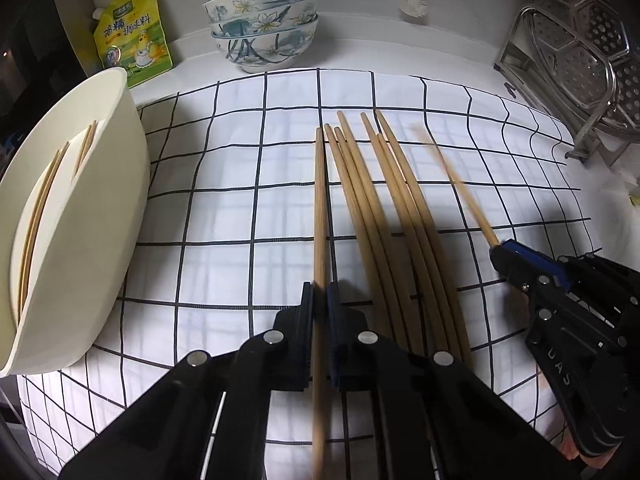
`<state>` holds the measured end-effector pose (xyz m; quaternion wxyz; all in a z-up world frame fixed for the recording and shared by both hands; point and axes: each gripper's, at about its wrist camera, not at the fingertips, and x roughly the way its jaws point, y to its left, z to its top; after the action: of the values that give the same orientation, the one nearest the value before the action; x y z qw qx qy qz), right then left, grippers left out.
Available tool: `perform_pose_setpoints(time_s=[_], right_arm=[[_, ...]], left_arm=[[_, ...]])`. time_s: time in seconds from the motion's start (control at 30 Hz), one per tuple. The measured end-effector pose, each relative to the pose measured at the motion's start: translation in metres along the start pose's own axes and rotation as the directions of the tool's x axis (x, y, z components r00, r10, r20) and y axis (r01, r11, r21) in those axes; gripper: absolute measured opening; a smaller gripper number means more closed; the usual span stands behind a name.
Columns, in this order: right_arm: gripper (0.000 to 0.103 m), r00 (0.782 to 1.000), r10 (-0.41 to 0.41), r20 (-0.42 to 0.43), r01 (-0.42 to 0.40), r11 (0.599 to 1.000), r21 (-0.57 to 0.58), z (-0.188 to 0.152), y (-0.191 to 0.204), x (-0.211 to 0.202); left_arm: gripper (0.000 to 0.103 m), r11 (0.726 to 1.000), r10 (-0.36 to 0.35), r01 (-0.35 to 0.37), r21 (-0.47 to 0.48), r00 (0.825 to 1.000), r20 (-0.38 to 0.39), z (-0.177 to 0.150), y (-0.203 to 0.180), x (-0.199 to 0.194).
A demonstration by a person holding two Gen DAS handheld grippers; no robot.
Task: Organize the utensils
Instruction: 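Grasp a chopstick with the left tool while the right tool grasps another, then lift both held chopsticks and carry them over the white basin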
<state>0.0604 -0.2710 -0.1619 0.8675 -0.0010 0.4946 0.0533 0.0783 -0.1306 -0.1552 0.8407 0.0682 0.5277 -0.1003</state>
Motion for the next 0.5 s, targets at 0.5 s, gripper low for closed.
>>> perform_pose_setpoints(time_s=[0.5], right_arm=[[0.006, 0.991, 0.086, 0.097, -0.097, 0.99, 0.105, 0.017, 0.019, -0.069]], left_arm=[[0.007, 0.995, -0.076, 0.082, -0.052, 0.991, 0.115, 0.019, 0.047, -0.074]])
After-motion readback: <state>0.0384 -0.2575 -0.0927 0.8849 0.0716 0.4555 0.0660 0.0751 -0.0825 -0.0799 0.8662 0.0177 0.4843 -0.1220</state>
